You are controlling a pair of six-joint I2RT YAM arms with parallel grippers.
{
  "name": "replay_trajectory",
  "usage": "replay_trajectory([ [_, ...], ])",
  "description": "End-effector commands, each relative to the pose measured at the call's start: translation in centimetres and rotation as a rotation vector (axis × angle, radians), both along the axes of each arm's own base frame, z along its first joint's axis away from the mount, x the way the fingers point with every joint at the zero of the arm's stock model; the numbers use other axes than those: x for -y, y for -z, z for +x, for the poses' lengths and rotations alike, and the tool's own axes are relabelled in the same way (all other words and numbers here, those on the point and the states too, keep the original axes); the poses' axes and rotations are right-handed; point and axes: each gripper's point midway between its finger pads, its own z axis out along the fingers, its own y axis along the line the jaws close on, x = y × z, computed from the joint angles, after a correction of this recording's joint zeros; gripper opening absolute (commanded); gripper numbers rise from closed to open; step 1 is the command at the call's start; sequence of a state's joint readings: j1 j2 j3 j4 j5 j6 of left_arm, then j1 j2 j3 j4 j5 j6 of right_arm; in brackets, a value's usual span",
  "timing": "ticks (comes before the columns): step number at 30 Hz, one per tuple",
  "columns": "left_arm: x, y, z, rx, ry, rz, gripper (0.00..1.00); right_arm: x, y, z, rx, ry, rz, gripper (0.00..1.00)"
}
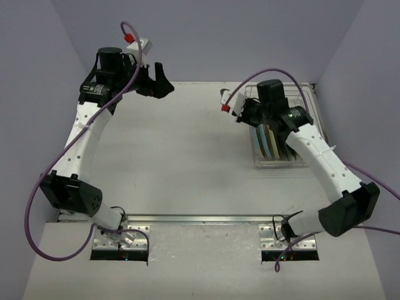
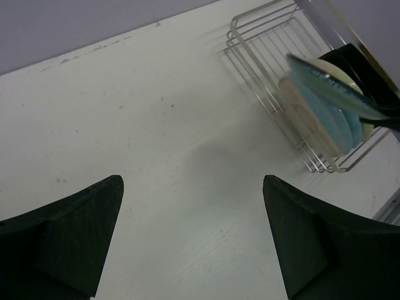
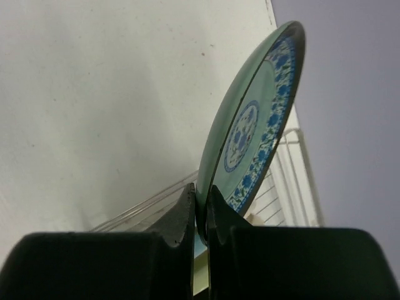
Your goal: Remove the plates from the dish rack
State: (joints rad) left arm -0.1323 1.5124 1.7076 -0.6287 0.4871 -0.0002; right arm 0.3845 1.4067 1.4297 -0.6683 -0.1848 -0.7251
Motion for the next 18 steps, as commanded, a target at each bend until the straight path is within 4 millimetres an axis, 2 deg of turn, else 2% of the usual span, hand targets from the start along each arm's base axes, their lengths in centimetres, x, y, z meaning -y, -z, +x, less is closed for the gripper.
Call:
replay_trajectory([
  [1, 3.8, -0.4, -2.4, -0.137, 0.227, -0.172, 0.85, -3.4, -5.9, 1.3, 0.487, -0.139, -0.15, 0.0],
  [4, 4.6, 0.3, -3.4, -0.174, 0.293, -0.207, 0.82, -7.3, -4.1, -0.1, 0.586, -0.256, -0.195, 0.0],
  [7, 4.9, 1.5, -3.9, -0.214, 0.33, -0.21, 0.81, -9.4, -3.3, -0.9, 0.68, -0.318, -0.239, 0.0],
  [9, 5.1, 3.1, -4.3, -0.276, 0.345, -0.209, 0.78, -10.6, -2.8, -1.3, 0.735, -0.334, -0.25, 0.0],
  [16, 5.3, 6.9, -5.6, -0.397, 0.417, -0.193, 0.66, -12.8, -1.8, -2.2, 0.832, -0.348, -0.276, 0.0],
  [18, 5.3, 8.0, -5.7, -0.439, 0.419, -0.192, 0.58, -13.1, -2.0, -2.3, 0.852, -0.347, -0.274, 0.0],
])
